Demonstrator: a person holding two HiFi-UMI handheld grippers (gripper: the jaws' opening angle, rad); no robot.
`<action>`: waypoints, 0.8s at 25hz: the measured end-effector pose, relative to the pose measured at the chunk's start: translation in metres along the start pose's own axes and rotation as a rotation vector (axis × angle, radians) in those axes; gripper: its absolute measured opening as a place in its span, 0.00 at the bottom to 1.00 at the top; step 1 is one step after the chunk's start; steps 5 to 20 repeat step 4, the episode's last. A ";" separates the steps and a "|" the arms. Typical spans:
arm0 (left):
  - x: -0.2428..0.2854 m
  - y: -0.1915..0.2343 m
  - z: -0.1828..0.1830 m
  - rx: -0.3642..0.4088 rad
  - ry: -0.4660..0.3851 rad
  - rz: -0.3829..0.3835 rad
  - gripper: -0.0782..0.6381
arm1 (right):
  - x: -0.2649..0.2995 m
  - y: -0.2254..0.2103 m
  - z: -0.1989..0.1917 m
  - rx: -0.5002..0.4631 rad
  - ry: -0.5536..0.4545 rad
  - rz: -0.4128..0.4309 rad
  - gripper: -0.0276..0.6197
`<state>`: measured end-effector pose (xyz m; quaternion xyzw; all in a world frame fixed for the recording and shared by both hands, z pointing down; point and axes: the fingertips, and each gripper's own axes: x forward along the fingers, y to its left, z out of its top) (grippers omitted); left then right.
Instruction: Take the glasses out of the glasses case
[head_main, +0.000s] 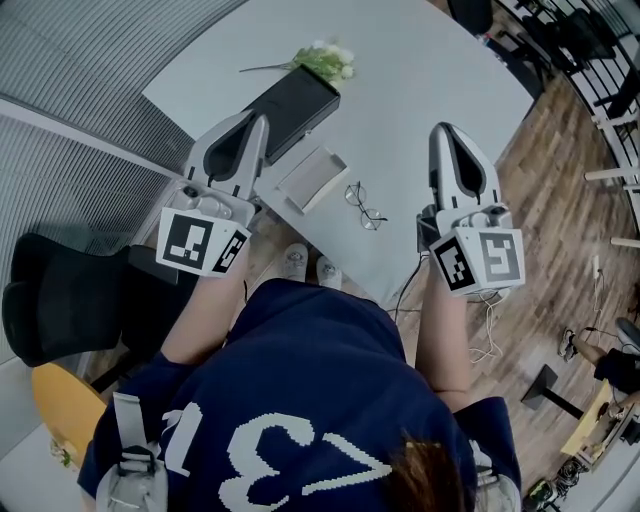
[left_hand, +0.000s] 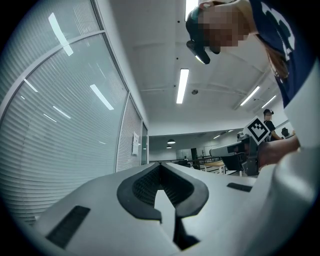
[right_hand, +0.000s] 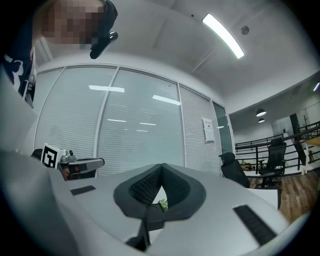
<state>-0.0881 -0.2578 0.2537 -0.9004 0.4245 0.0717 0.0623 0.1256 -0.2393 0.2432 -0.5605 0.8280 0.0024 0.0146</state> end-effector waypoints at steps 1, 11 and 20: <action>0.000 0.000 0.000 0.000 0.000 0.000 0.13 | 0.000 0.000 0.001 -0.001 -0.003 -0.001 0.08; 0.001 0.000 0.001 -0.001 0.001 0.000 0.13 | -0.001 0.001 0.004 -0.005 -0.011 -0.002 0.08; 0.001 0.000 0.001 -0.001 0.001 0.000 0.13 | -0.001 0.001 0.004 -0.005 -0.011 -0.002 0.08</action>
